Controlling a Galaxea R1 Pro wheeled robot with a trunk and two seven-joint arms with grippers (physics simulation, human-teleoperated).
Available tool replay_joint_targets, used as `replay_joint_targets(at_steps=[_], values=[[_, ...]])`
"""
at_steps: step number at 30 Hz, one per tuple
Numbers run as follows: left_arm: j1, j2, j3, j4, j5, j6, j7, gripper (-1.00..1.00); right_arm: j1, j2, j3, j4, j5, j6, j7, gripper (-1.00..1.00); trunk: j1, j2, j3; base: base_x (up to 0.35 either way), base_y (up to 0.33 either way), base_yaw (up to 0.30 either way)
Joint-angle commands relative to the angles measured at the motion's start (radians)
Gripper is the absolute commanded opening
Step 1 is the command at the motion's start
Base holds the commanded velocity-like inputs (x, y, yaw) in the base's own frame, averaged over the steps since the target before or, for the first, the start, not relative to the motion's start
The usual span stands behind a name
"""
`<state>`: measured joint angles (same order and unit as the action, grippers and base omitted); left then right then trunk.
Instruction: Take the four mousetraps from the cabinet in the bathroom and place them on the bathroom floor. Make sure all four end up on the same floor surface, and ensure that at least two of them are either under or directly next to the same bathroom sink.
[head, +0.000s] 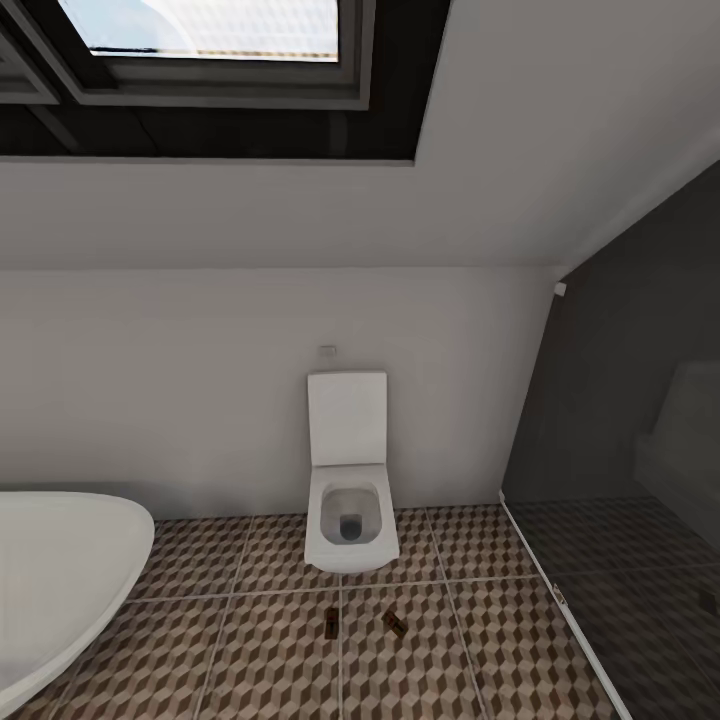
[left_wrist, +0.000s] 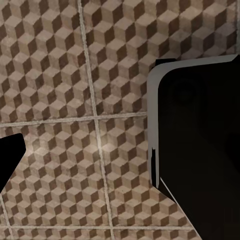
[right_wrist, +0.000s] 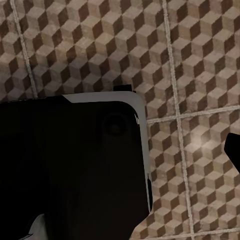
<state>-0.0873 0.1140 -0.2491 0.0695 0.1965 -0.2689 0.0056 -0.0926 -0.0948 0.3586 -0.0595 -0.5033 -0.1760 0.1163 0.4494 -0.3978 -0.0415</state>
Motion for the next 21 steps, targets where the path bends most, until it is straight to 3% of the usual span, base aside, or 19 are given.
replay_joint_targets(at_steps=[1,21], values=[[-0.002,-0.001,-0.009,0.004,0.008,-0.007,0.001,1.00,-0.001,0.000,0.006,0.001,-0.011,-0.003,0.005,1.00,0.001,-0.002,-0.002,0.000,0.000,0.000],[-0.002,-0.001,-0.009,0.004,0.008,-0.007,0.001,1.00,-0.001,0.000,0.006,0.001,-0.011,-0.003,0.005,1.00,0.001,-0.002,-0.002,0.000,0.000,0.000]])
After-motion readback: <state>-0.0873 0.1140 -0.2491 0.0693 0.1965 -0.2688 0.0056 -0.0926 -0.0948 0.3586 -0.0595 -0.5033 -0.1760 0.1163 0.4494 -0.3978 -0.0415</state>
